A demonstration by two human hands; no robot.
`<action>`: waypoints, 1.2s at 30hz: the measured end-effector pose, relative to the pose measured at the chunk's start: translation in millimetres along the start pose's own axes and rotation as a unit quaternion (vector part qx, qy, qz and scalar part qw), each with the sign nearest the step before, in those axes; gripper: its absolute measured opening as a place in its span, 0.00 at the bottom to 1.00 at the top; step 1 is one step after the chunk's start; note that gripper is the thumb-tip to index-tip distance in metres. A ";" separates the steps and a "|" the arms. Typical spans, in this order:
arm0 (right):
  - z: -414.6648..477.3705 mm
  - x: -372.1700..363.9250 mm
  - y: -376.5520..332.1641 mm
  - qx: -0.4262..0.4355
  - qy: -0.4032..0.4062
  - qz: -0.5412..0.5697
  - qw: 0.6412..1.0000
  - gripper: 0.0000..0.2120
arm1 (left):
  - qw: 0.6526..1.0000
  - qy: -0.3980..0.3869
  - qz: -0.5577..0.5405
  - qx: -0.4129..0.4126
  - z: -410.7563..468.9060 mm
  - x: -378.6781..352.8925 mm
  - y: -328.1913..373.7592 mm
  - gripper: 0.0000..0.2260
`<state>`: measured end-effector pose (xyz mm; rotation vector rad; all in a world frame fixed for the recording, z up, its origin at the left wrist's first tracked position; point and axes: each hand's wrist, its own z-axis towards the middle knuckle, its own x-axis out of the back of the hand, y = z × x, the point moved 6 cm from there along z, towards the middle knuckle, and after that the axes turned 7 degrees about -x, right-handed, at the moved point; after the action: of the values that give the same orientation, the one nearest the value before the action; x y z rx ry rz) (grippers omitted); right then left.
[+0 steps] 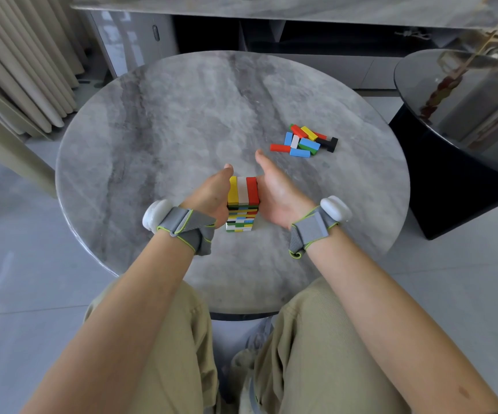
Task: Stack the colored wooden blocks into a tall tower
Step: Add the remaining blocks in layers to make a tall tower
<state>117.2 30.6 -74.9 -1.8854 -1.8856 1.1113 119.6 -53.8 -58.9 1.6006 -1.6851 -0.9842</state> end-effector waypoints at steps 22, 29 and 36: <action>27.2 51.2 13.7 0.086 0.097 -0.534 0.836 0.35 | 0.807 -0.135 0.556 -0.146 51.4 35.9 -22.4 0.36; 26.4 45.4 11.7 0.155 0.127 -0.549 0.811 0.30 | 0.814 -0.107 0.534 -0.202 53.1 32.6 -27.6 0.31; 38.1 51.5 16.1 0.157 0.187 -0.596 0.765 0.32 | 0.801 -0.090 0.550 -0.217 55.2 33.0 -28.0 0.28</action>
<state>97.4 64.0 -128.4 -0.3805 -1.8910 0.4674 85.9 -80.6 -114.2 0.0839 -1.8899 -0.7738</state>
